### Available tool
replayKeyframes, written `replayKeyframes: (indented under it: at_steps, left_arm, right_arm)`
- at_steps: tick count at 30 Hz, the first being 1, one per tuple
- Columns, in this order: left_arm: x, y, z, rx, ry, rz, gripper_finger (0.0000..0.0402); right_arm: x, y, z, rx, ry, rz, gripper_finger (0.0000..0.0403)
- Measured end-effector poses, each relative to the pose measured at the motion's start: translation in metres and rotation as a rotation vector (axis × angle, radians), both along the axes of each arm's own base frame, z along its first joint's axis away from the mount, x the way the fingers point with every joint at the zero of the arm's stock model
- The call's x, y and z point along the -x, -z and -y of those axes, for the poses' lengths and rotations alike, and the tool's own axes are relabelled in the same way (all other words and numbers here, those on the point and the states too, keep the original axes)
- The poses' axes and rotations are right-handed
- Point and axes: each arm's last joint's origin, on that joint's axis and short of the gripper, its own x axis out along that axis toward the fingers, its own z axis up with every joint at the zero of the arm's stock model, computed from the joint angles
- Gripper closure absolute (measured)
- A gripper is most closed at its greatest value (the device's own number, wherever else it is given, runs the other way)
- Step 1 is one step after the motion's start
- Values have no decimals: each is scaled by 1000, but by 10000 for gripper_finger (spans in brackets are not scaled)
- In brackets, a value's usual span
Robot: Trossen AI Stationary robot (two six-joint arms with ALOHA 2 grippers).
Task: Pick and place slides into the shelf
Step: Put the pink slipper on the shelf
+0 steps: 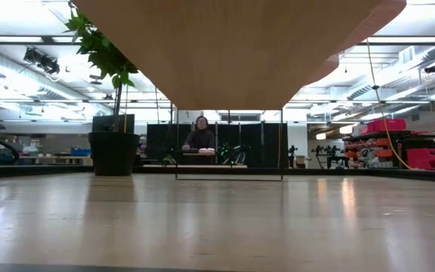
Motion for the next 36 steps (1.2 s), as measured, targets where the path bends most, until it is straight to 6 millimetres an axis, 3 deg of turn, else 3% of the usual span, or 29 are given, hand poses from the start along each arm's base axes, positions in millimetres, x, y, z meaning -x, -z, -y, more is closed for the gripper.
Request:
replayKeyframes:
  at_steps: [9,14,26,31,36]
  left_arm:
    - [0,0,0,-5,-5,0,291]
    - [0,0,0,-4,-6,1,288]
    - [0,0,0,-2,-7,0,288]
    - [0,0,0,-2,-8,-1,290]
    - [0,0,0,-3,-8,-3,290]
  right_arm:
    - [2,1,2,-23,0,-11,325]
    - [3,5,6,49,67,-62,328]
    - [6,4,17,70,132,-55,257]
    - [12,-2,22,28,171,-26,251]
    - [25,-21,16,-11,157,49,259]
